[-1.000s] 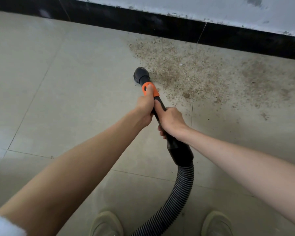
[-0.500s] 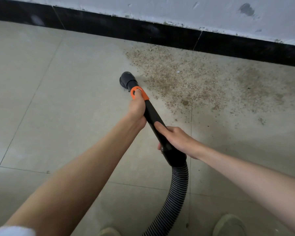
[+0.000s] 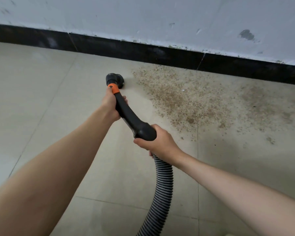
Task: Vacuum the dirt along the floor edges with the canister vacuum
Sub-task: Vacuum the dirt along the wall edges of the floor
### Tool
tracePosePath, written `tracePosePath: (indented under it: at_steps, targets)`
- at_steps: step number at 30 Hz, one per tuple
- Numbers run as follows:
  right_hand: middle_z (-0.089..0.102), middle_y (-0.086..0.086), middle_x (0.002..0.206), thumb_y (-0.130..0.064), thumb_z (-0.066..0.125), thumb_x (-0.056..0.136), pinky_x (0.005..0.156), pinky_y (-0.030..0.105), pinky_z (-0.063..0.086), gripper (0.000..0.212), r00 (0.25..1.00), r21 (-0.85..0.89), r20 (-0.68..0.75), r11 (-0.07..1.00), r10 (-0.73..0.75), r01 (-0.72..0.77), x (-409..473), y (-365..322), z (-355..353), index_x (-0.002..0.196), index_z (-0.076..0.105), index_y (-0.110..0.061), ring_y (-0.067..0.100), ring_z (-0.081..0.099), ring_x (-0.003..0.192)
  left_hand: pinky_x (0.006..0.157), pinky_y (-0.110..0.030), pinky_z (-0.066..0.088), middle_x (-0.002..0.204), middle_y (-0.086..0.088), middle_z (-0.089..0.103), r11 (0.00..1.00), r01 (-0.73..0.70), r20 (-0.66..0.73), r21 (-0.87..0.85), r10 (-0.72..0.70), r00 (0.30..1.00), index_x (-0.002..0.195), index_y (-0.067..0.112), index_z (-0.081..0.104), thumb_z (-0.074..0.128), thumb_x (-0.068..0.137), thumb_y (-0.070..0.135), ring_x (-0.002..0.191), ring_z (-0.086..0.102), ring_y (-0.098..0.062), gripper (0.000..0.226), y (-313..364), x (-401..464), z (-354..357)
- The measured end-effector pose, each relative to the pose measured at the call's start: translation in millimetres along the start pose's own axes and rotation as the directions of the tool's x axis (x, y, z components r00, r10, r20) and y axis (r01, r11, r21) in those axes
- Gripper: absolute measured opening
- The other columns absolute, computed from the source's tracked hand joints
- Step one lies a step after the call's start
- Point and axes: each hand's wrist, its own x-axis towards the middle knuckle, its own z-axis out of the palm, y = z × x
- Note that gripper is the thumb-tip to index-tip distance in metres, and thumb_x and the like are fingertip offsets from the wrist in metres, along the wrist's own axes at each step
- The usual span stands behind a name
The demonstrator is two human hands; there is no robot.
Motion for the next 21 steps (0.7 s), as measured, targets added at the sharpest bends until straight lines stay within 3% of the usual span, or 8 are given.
tracePosePath:
  at_steps: [2,4,8,10,14,17,21]
  targets:
    - [0.064,-0.003,0.080,-0.041,0.079,0.074,0.045,0.016,0.044,0.037,1.000,-0.034,0.024,0.999,-0.020,0.021,17.8,-9.4,9.4,0.095,0.053,-0.027,0.006,0.058,0.048,0.052,-0.026,0.048,0.074,-0.005,0.056,0.985,-0.050,-0.084,0.163,0.065,0.994,0.109,0.010,0.047,0.046,0.091,0.056,0.057,0.056,-0.016,0.049,10.3,7.3,-4.4]
    - [0.063,-0.001,0.084,-0.041,0.078,0.076,0.045,0.016,0.044,0.039,0.998,-0.083,0.048,0.996,-0.030,0.034,37.7,-19.8,12.2,0.099,0.053,-0.023,0.009,0.058,0.052,0.054,-0.029,0.047,0.076,-0.006,0.054,0.965,-0.091,-0.156,0.245,0.132,0.979,0.110,0.009,0.042,0.045,0.094,0.053,0.062,0.057,-0.018,0.047,12.6,14.0,-3.8]
    - [0.062,0.001,0.077,-0.042,0.077,0.076,0.045,0.019,0.046,0.040,0.998,-0.106,0.061,0.994,-0.013,0.019,75.1,-37.3,9.3,0.097,0.050,-0.022,0.010,0.057,0.048,0.063,-0.032,0.051,0.068,-0.007,0.057,0.961,-0.108,-0.223,0.254,0.166,0.961,0.110,0.010,0.044,0.043,0.095,0.051,0.059,0.060,-0.019,0.044,22.1,33.3,4.7]
    - [0.064,0.002,0.078,-0.046,0.077,0.075,0.045,0.021,0.046,0.043,0.999,-0.121,0.053,0.993,-0.007,0.014,89.1,-41.2,9.5,0.095,0.049,-0.021,0.009,0.057,0.046,0.057,-0.030,0.050,0.067,-0.006,0.057,0.964,-0.114,-0.236,0.239,0.171,0.957,0.109,0.009,0.046,0.043,0.094,0.053,0.057,0.059,-0.018,0.046,30.8,45.6,9.4]
    - [0.064,0.004,0.087,-0.057,0.074,0.073,0.048,0.025,0.048,0.049,1.000,-0.194,-0.003,0.981,-0.002,0.002,109.0,-42.3,8.5,0.090,0.047,-0.021,0.015,0.063,0.060,0.050,-0.027,0.048,0.071,-0.004,0.054,0.972,-0.154,-0.192,0.177,0.187,0.963,0.114,0.010,0.046,0.046,0.093,0.054,0.050,0.056,-0.015,0.048,33.8,64.4,15.0]
    - [0.065,0.004,0.083,-0.063,0.069,0.074,0.043,0.022,0.047,0.049,0.999,-0.215,-0.033,0.976,0.004,-0.011,112.1,-30.5,-4.6,0.088,0.048,-0.021,0.012,0.062,0.053,0.054,-0.029,0.049,0.076,-0.005,0.053,0.968,-0.189,-0.116,0.166,0.209,0.971,0.117,0.008,0.044,0.045,0.095,0.051,0.056,0.056,-0.016,0.048,20.8,71.4,28.4]
    - [0.065,0.004,0.082,-0.060,0.071,0.075,0.046,0.025,0.051,0.048,0.997,-0.193,-0.072,0.980,0.023,-0.036,101.3,-5.5,-33.9,0.091,0.051,-0.019,0.012,0.062,0.052,0.056,-0.030,0.049,0.072,-0.005,0.053,0.957,-0.200,-0.084,0.210,0.222,0.971,0.094,0.008,0.048,0.043,0.097,0.049,0.054,0.057,-0.017,0.042,-10.0,64.4,55.9]
